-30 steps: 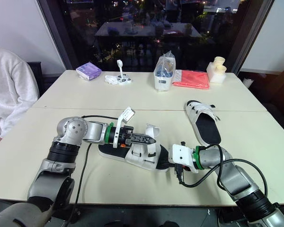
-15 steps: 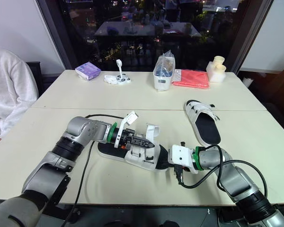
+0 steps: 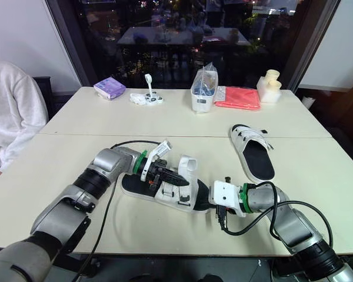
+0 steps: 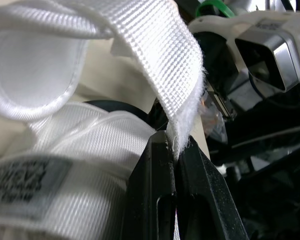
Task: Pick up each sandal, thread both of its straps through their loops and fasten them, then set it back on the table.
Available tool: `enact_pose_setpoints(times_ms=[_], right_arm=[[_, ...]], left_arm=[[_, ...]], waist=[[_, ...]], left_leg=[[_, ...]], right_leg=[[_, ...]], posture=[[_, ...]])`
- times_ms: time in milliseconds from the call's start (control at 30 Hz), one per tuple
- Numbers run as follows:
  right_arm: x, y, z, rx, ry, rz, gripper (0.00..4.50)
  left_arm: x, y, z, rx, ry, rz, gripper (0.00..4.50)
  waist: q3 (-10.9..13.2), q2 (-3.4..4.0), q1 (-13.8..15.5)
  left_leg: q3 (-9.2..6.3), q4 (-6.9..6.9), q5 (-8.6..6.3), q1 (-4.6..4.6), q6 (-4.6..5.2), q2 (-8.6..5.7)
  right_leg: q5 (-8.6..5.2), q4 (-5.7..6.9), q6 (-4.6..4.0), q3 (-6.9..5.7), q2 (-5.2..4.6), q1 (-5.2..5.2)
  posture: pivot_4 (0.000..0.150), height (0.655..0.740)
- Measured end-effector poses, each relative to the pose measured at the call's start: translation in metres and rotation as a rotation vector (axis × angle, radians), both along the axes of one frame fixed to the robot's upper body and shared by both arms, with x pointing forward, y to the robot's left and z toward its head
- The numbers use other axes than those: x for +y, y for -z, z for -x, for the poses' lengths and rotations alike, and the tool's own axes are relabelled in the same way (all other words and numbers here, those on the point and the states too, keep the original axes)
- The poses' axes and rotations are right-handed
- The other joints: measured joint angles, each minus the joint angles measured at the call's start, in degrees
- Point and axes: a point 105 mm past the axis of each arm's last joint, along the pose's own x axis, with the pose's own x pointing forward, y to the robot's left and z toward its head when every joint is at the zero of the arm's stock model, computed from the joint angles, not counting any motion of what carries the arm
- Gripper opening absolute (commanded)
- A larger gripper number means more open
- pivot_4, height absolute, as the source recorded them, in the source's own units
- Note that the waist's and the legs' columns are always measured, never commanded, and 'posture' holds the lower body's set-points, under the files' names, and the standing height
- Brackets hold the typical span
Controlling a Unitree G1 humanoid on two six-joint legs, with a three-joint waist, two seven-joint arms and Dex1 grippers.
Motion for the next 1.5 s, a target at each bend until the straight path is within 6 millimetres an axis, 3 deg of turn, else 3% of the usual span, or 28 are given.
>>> enact_pose_setpoints(times_ms=[400, 700, 867, 1500], right_arm=[[-0.001, 0.000, 0.000, 0.005, 0.014, -0.002, 0.00], [0.000, 0.000, 0.000, 0.001, 0.014, -0.005, 0.00], [0.001, 0.000, 0.000, -0.001, 0.013, -0.005, 0.00], [0.001, 0.000, -0.001, -0.005, 0.012, -0.002, 0.00]], left_arm=[[-0.010, 0.003, -0.001, -0.113, 0.128, -0.015, 0.08], [-0.007, -0.013, 0.005, 0.104, 0.117, 0.048, 0.08], [-0.008, -0.023, 0.012, 0.122, 0.157, 0.069, 0.08], [-0.010, -0.014, 0.017, 0.098, 0.198, 0.057, 0.08]], waist=[[-0.1, -0.03, 0.1], [0.0, -0.06, -0.1], [0.0, -0.06, -0.1], [0.0, -0.06, -0.2]], left_leg=[[0.00, 0.02, -0.03, 0.01, 0.07, 0.00], [-0.01, 0.03, -0.04, -0.06, 0.11, 0.00], [0.00, 0.04, -0.04, -0.07, 0.11, 0.00], [0.00, 0.04, -0.04, -0.07, 0.11, 0.00]], right_leg=[[0.00, -0.01, 0.00, -0.01, 0.00, 0.04], [0.01, 0.01, 0.03, -0.03, 0.00, -0.04], [0.01, 0.01, 0.02, -0.02, 0.00, -0.05], [0.01, 0.02, 0.01, -0.02, 0.01, -0.06]], posture=[[0.150, 0.7400], [0.150, 0.7400], [0.150, 0.7400], [0.150, 0.7400]])
